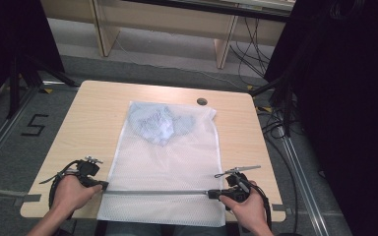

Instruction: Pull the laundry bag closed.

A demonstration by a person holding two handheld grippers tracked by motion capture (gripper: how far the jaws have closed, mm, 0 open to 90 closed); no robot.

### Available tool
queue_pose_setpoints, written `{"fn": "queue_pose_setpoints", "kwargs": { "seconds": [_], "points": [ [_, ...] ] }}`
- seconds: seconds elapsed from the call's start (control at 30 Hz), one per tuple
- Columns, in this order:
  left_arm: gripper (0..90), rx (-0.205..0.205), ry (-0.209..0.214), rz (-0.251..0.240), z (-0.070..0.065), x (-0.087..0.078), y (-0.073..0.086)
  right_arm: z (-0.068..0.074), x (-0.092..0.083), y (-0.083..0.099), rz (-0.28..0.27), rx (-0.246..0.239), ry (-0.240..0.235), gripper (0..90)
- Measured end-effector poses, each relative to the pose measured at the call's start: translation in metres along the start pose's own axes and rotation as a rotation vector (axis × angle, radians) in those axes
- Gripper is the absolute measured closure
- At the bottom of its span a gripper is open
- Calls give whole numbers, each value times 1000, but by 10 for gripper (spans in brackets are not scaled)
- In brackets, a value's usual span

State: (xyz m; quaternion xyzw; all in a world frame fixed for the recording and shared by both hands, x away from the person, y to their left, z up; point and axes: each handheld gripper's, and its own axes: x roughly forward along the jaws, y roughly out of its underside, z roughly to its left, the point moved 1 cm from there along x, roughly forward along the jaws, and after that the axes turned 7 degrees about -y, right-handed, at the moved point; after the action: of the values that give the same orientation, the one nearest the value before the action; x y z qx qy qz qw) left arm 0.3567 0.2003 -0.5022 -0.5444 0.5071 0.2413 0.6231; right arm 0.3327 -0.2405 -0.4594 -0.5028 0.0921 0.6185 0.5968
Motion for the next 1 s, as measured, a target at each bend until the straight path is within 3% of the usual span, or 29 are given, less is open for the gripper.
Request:
{"fn": "queue_pose_setpoints", "kwargs": {
  "seconds": [0.6, 0.77, 0.8, 0.83, 0.93, 1.0],
  "points": [
    [900, 1, -1, 0, 0, 0, 0, -7, -6, 4, -5, 24, -16, 870],
    [900, 0, 0, 0, 0, 0, 0, -10, -7, 5, -11, 17, -12, 870],
    [900, -1, 0, 0, 0, 0, 0, -10, -8, 5, -16, 27, 10, 870],
    [900, -1, 0, 0, 0, 0, 0, -11, -9, 5, -14, 33, -13, 870],
    [900, -2, 1, -2, 0, 0, 0, -11, -9, 5, -18, 31, 8, 870],
    [900, 1, 1, 0, 0, 0, 0, -13, -10, 6, -17, 32, -12, 869]
  ]
}}
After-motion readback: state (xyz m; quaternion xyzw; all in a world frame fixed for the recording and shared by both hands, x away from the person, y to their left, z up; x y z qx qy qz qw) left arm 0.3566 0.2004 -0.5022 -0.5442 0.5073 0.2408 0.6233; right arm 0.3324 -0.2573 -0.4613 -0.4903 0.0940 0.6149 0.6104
